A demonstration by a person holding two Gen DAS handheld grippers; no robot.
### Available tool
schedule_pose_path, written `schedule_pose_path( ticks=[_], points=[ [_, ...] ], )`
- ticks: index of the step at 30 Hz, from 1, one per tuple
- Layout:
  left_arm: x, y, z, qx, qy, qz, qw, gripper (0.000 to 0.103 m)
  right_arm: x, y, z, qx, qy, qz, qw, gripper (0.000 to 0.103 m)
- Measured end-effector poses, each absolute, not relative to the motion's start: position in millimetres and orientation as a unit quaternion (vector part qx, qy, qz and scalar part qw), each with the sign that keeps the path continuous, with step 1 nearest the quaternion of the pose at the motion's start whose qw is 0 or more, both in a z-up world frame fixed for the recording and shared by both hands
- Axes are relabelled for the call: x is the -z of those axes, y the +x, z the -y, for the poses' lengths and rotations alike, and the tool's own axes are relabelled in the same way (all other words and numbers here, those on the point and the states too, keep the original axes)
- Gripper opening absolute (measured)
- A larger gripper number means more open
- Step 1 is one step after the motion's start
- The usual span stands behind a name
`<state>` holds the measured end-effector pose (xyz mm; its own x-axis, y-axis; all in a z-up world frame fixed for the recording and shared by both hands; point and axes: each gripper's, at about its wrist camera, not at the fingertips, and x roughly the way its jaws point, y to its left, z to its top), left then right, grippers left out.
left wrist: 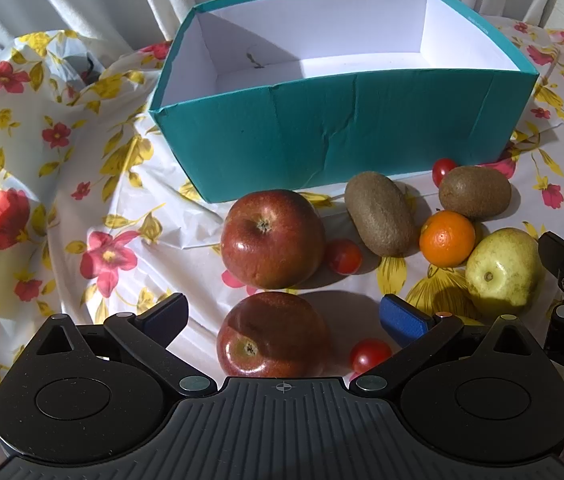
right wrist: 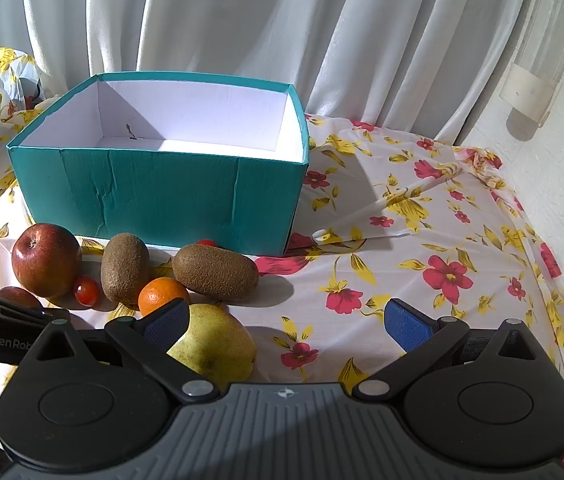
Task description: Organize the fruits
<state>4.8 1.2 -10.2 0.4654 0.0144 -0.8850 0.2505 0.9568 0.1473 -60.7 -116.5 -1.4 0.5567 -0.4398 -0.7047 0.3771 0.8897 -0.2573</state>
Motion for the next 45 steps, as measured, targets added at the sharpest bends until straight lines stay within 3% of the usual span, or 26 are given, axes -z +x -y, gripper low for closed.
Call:
schedule_pose_path(
  ticks=[20,35,45],
  points=[
    [8.7,0.4,-1.6,0.071,0.127,-0.508,0.849,0.103,-1.3,-64.5,114.8,0.228,-0.037,-0.405,0.885,0.103],
    [5.7,-24.4,-61.9,0.118,0.025,-0.403,0.907,0.103,-6.9,-89.4,116.1,0.161,-0.003,-0.341,0.926,0.103],
    [31.5,-5.6,-63.5,0.1,0.024,-0.477,0.873,0.103,2.2,-89.8,114.3,0.135,0.012,-0.34,0.931,0.103]
  ],
)
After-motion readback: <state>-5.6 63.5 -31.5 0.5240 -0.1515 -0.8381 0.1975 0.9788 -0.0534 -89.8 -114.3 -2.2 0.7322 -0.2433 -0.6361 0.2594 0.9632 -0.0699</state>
